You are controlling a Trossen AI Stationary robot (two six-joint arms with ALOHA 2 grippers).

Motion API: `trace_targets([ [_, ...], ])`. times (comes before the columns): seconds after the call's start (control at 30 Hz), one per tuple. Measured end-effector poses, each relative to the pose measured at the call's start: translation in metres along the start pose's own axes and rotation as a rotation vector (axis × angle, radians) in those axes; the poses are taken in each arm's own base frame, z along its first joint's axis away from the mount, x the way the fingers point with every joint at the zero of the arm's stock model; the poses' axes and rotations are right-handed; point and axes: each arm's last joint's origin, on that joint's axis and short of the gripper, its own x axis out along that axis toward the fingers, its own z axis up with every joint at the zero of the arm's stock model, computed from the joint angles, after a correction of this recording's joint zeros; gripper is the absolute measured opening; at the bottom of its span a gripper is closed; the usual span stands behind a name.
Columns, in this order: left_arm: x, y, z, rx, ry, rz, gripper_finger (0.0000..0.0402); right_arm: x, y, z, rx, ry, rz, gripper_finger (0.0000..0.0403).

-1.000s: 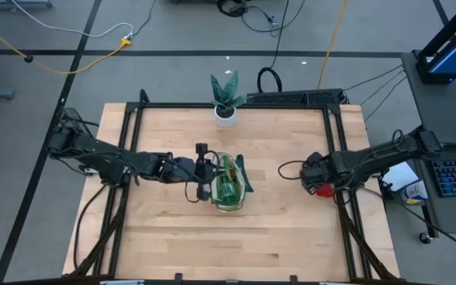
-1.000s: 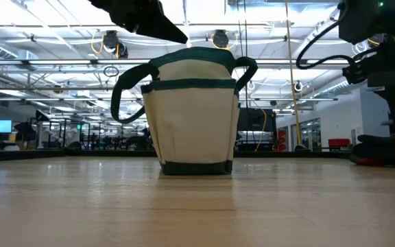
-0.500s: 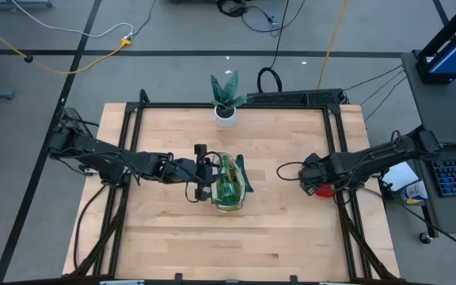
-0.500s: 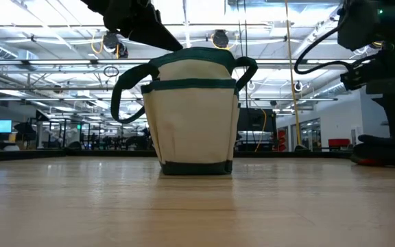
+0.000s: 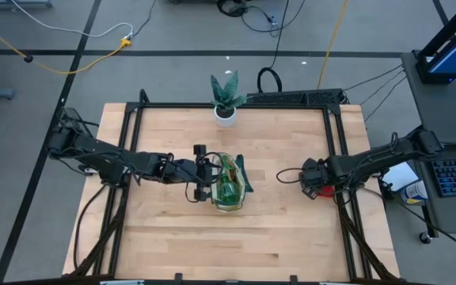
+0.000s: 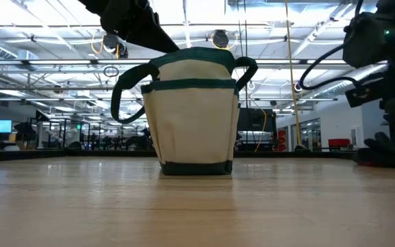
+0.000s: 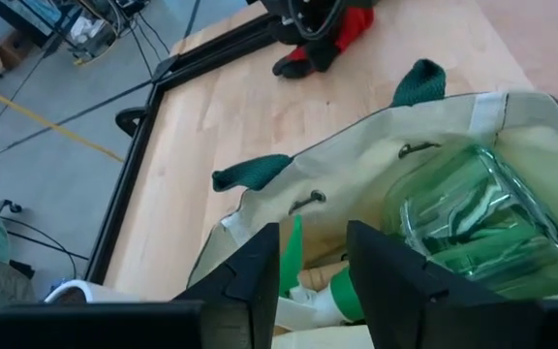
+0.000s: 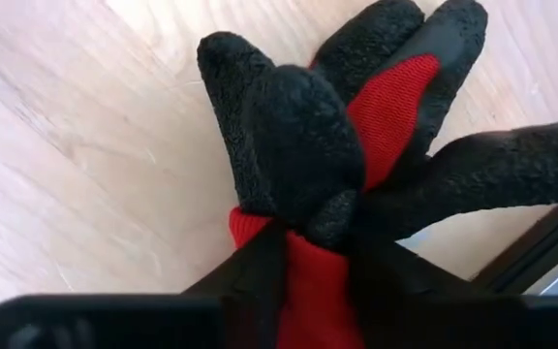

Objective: Pick & Place Garden tools in Gardening bag
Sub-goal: Put the red gloves into the gardening bag

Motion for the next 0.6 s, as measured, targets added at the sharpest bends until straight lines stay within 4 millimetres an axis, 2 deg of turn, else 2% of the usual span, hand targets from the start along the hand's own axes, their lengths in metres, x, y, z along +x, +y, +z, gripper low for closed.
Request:
trace_targets([
  [0.27,0.000,0.000,0.000,-0.004,-0.003,0.000,0.0129,0.001,0.000,0.000,0.031,0.000,0.007,0.0019],
  [0.4,0.000,0.000,0.000,-0.002,0.003,-0.002,0.0129,-0.004,0.003,0.003,0.041,-0.018,0.025,0.0019],
  [0.6,0.000,-0.001,-0.002,0.001,0.015,-0.034,0.0129,-0.029,0.014,0.016,0.035,-0.097,0.073,0.0019],
])
